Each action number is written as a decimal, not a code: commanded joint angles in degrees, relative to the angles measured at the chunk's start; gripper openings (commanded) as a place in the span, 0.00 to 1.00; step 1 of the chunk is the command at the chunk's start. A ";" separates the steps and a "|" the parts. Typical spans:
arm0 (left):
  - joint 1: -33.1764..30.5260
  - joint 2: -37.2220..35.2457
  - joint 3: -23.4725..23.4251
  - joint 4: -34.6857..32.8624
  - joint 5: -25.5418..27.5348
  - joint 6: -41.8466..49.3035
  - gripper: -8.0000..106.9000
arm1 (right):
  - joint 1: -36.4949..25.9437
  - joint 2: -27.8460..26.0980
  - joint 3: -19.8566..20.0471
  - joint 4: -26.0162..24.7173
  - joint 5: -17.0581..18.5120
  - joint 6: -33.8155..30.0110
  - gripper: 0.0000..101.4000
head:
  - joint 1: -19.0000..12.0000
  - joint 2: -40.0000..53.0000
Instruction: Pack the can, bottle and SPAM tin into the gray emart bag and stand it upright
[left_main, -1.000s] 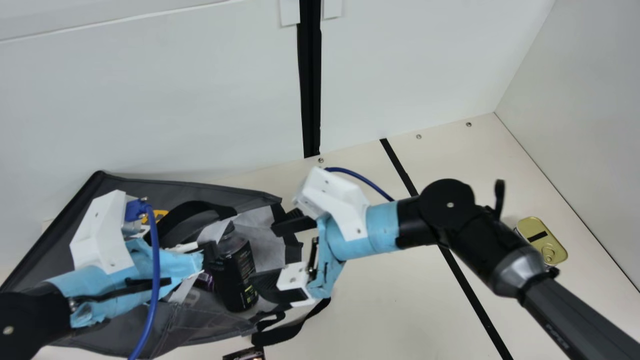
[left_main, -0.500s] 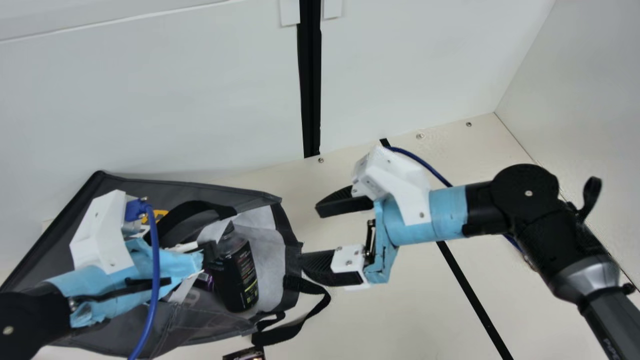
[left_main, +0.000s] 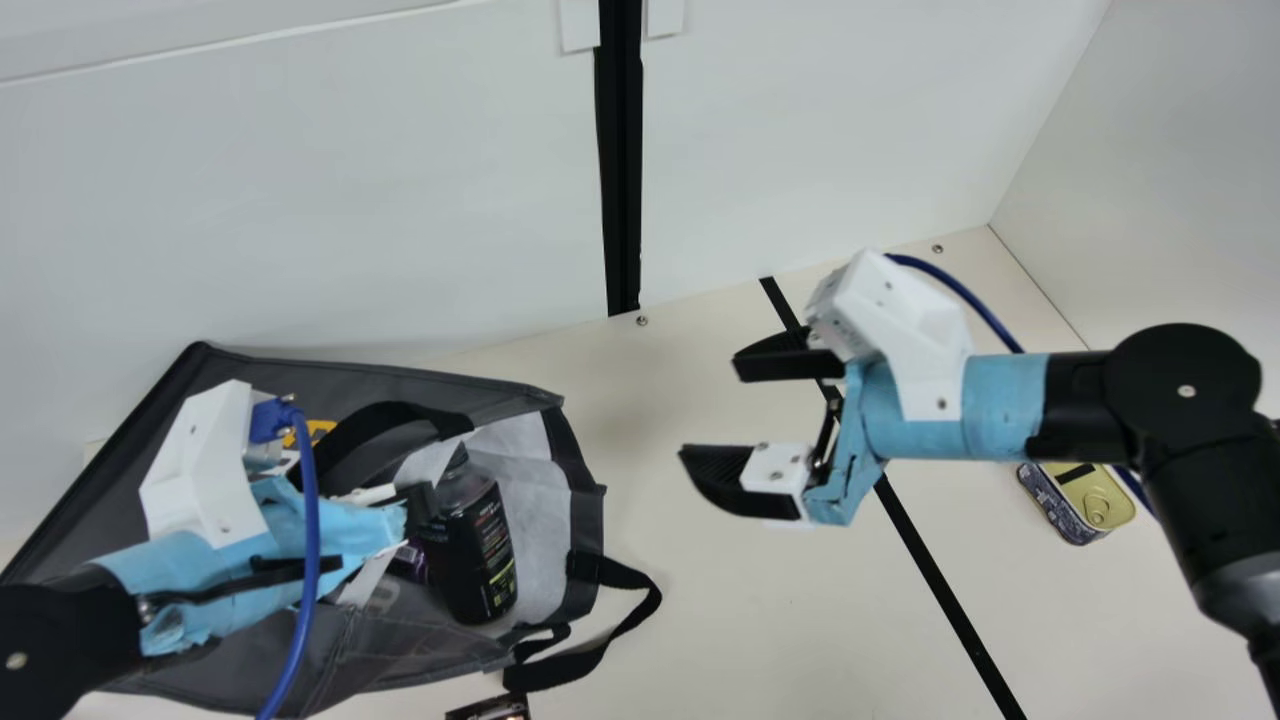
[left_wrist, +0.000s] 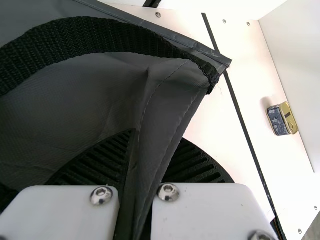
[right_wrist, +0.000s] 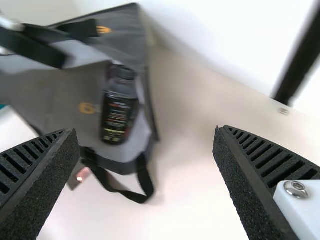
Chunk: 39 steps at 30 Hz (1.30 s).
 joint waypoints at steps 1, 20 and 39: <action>0.00 0.00 0.00 0.00 0.00 0.00 0.00 | -2.91 -0.18 -0.48 -0.60 -0.14 0.28 0.94 | -1.30 -0.14; 0.00 0.00 0.00 0.00 0.00 0.00 0.00 | -19.17 -1.89 -7.81 -12.93 -4.14 6.46 0.94 | -1.30 -0.14; 0.00 0.00 0.00 0.00 0.00 0.00 0.00 | -18.69 -6.10 -10.15 -35.40 -11.13 26.07 0.94 | -1.30 -0.14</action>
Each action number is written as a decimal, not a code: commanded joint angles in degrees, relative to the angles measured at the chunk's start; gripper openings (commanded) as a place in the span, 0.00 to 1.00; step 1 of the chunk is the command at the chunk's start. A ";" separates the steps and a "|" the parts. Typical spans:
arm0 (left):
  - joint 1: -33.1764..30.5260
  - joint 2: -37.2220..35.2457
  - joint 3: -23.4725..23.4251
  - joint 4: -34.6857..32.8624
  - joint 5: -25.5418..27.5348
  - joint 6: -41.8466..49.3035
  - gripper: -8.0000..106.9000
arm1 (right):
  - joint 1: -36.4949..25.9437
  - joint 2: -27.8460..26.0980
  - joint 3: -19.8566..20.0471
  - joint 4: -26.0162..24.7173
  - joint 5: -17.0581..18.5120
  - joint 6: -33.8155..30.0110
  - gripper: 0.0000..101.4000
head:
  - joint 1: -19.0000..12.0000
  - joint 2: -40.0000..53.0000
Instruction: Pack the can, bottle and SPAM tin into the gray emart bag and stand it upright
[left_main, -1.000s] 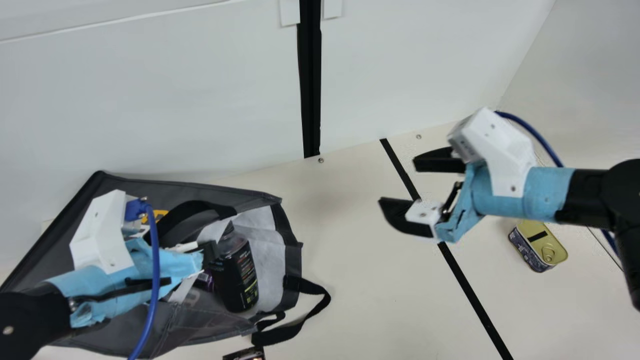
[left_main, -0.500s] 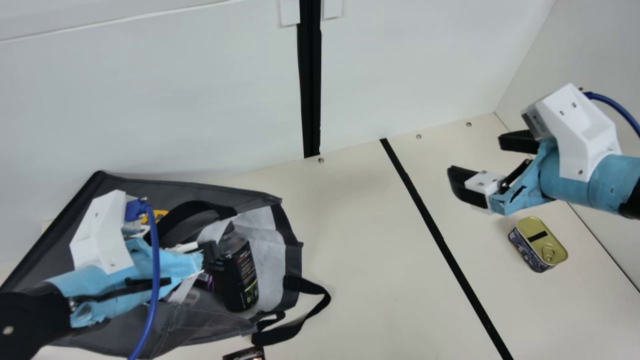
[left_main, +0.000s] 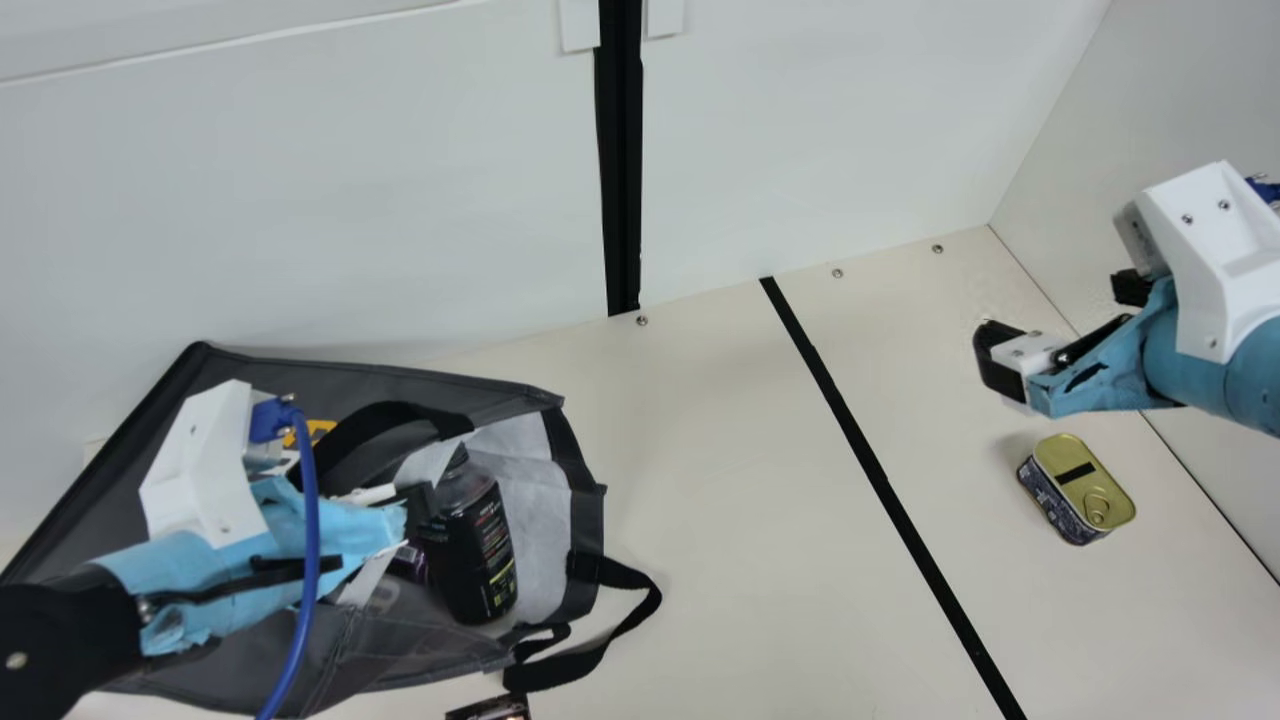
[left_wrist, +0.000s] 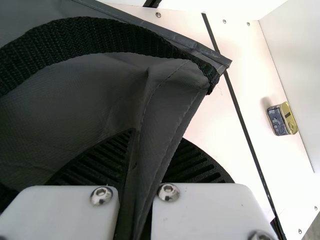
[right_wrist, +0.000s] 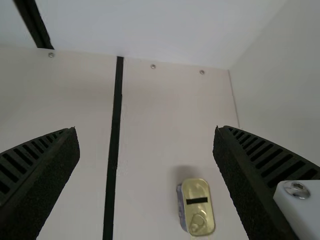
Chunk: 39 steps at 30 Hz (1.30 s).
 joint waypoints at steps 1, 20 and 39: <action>0.00 0.00 0.00 0.00 0.00 0.00 0.00 | 0.41 -0.30 -0.34 -3.91 -0.11 3.86 0.94 | -1.30 -0.05; 0.00 0.00 0.00 0.00 0.00 0.00 0.00 | 7.82 -2.49 -4.85 -21.90 6.00 24.21 0.94 | -1.30 -0.05; 0.00 0.00 0.00 0.00 0.00 0.00 0.00 | 11.76 -3.90 -5.18 -29.94 10.83 33.53 0.94 | -1.30 -0.05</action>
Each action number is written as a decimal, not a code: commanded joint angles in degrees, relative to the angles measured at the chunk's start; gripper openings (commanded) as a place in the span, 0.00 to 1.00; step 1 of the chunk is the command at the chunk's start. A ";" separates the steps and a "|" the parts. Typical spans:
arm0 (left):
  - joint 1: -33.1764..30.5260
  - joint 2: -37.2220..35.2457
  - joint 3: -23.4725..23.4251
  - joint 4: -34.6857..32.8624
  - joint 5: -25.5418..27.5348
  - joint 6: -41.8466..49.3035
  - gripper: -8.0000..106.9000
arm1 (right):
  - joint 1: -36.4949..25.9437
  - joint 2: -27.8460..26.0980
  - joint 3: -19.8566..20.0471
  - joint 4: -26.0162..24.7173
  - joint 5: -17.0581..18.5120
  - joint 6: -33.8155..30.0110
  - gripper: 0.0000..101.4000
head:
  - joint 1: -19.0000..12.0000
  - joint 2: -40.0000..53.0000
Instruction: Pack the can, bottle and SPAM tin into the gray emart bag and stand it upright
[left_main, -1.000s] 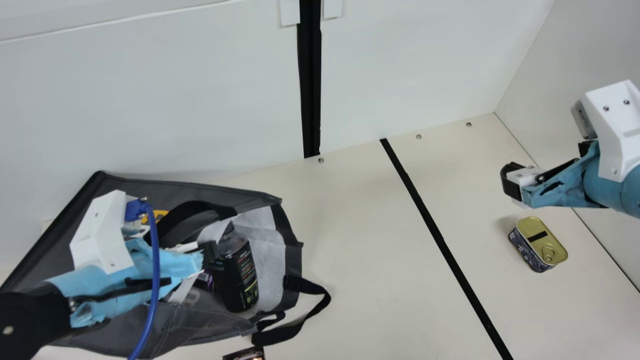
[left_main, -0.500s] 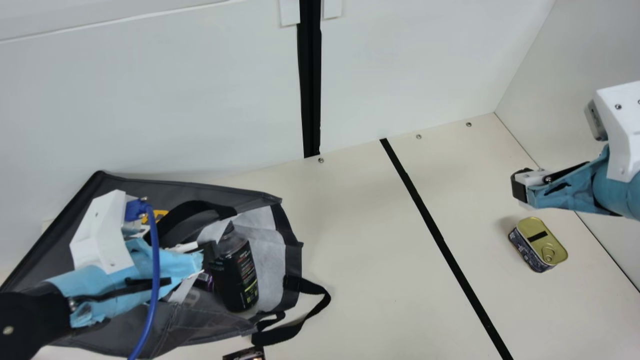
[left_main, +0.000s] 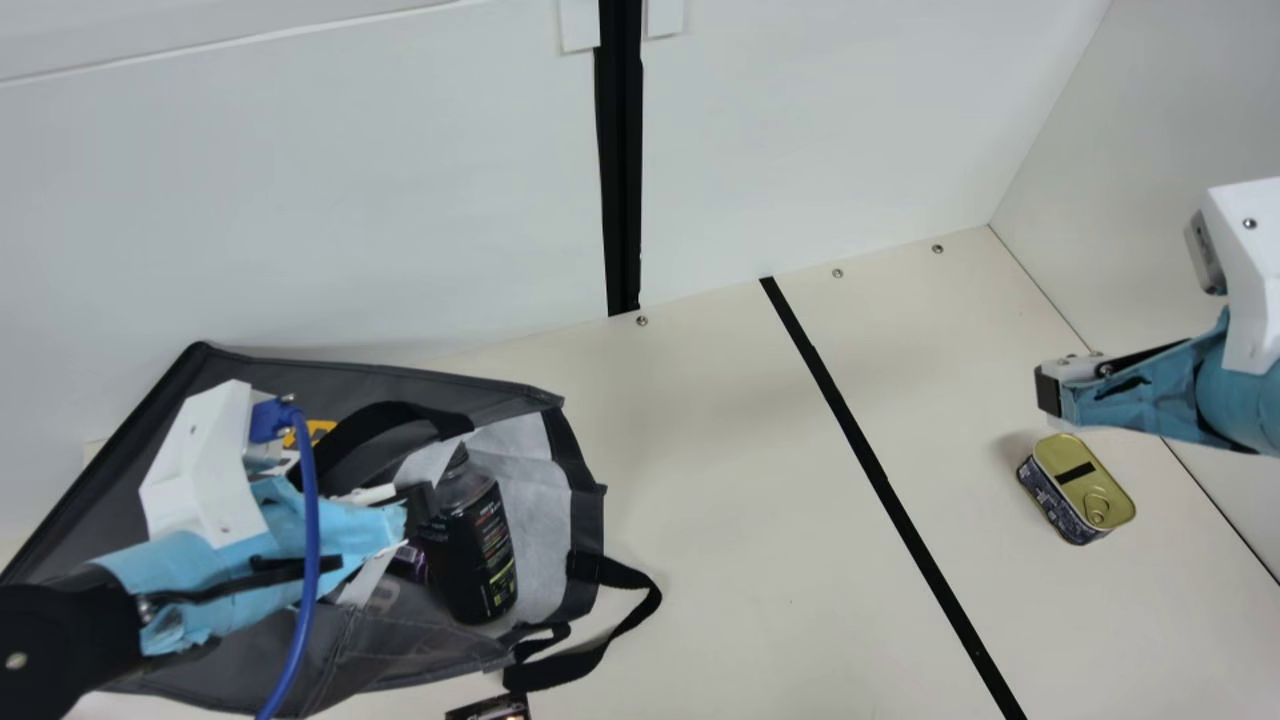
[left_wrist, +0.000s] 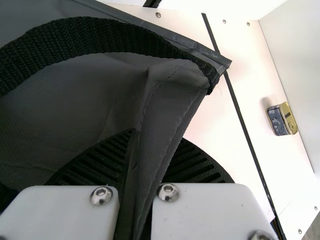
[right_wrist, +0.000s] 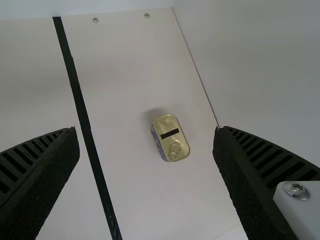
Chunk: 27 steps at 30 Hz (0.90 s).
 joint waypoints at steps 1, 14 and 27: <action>0.00 0.00 0.00 0.00 0.00 0.00 0.00 | -0.23 -0.30 0.78 0.03 -0.08 0.00 0.94 | -1.30 -0.14; 0.00 0.00 0.00 0.00 0.00 0.00 0.00 | -3.72 -2.19 4.11 1.95 -0.08 -1.88 0.94 | -1.30 -0.14; 0.00 0.00 0.00 0.00 0.00 0.00 0.00 | -5.49 -2.84 5.40 3.58 -0.08 -3.66 0.94 | -1.30 -0.14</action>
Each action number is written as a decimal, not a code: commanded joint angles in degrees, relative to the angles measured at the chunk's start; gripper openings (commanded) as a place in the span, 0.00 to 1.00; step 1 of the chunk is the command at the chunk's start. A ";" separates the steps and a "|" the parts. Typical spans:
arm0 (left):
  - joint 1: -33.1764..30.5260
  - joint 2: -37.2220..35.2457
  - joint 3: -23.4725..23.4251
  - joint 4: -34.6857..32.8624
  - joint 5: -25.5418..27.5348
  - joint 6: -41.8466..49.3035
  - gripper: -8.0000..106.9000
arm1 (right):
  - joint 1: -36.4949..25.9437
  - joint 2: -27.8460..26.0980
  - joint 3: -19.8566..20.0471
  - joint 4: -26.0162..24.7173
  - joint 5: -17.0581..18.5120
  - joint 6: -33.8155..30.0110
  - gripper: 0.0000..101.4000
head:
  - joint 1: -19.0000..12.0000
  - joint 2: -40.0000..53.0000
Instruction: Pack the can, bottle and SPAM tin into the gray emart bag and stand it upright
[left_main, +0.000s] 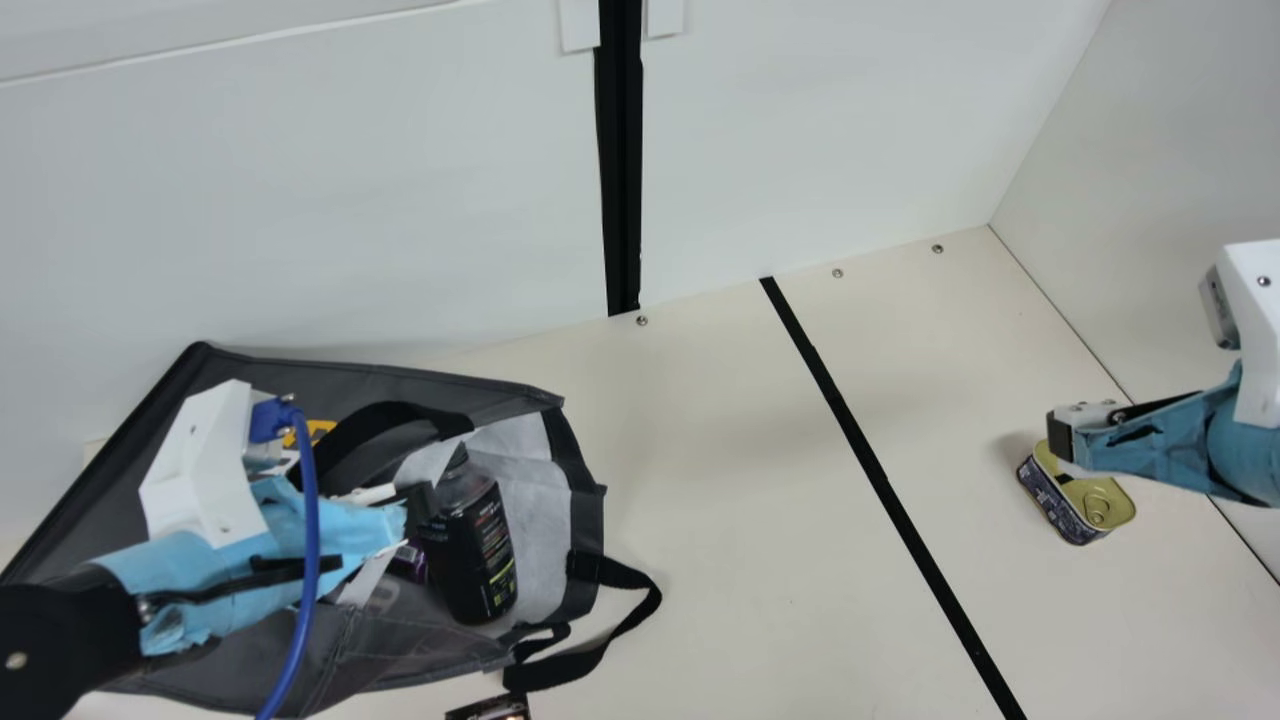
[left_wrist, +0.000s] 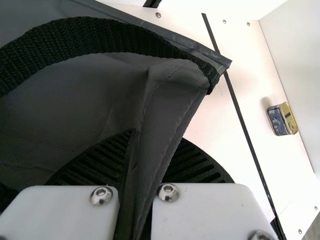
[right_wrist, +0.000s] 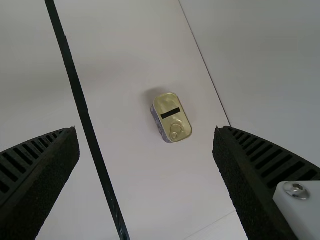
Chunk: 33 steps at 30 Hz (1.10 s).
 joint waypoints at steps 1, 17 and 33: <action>0.00 0.00 0.00 0.00 0.00 0.00 0.00 | -0.13 -0.04 0.16 0.21 0.03 -0.52 0.94 | -1.30 -0.05; 0.00 0.00 0.00 0.00 0.00 0.00 0.00 | -5.19 1.60 2.41 4.75 0.03 -11.74 0.94 | -1.30 -0.05; 0.00 0.00 0.00 0.00 0.00 0.00 0.00 | -15.59 5.73 3.84 12.38 0.03 -28.85 0.94 | -1.30 -0.05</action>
